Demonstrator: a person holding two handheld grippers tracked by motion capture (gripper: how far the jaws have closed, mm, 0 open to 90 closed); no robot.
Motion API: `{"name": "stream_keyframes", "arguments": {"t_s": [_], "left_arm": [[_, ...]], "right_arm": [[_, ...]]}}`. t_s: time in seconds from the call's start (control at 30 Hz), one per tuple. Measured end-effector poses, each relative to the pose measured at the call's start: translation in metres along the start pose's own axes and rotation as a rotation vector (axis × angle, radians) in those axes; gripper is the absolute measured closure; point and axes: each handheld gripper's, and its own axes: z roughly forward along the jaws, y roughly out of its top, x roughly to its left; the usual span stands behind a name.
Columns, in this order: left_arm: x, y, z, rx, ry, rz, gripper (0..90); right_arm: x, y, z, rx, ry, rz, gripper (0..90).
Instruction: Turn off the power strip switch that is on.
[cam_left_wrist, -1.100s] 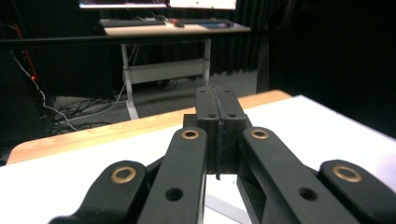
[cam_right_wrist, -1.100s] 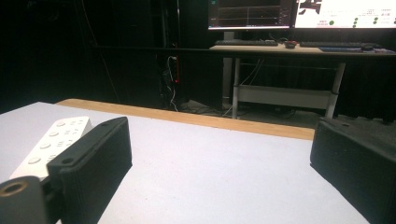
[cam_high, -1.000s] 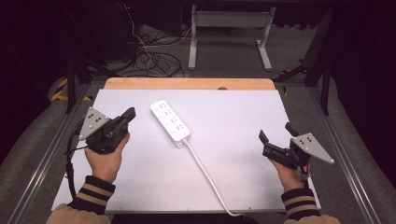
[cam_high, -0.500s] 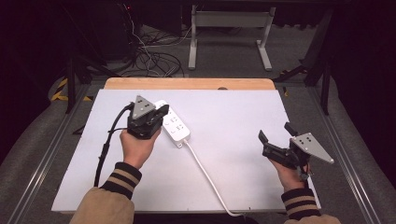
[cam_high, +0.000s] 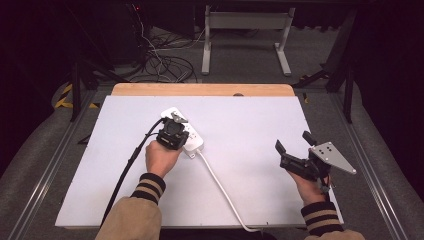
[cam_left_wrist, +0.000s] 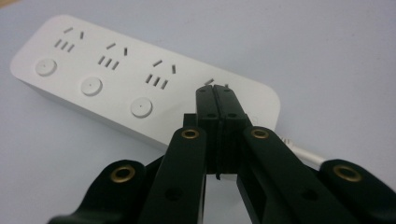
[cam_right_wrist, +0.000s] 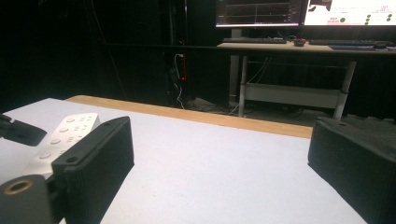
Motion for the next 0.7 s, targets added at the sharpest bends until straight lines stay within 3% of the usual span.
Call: {"name": "stream_keyframes", "arguments": {"t_s": [0.1, 0.33, 0.37, 0.57, 0.7], "left_arm": [[0.001, -0.002, 0.006, 0.028, 0.009, 0.000, 90.0], [0.002, -0.003, 0.011, 0.021, 0.029, -0.010, 90.0], [0.002, -0.004, 0.014, 0.041, 0.040, -0.003, 90.0], [0.003, -0.008, 0.018, 0.022, 0.026, -0.014, 90.0], [0.002, -0.010, 0.019, 0.004, 0.048, 0.005, 90.0]], "right_arm": [[0.000, 0.000, 0.000, 0.003, 0.002, -0.005, 7.3], [0.000, 0.000, 0.000, 0.005, 0.001, -0.007, 7.4], [0.000, 0.000, 0.000, 0.004, 0.001, -0.006, 7.5], [0.000, 0.000, -0.001, 0.007, -0.002, -0.003, 7.4], [0.001, 0.000, -0.002, 0.005, -0.002, -0.003, 7.4]]}}
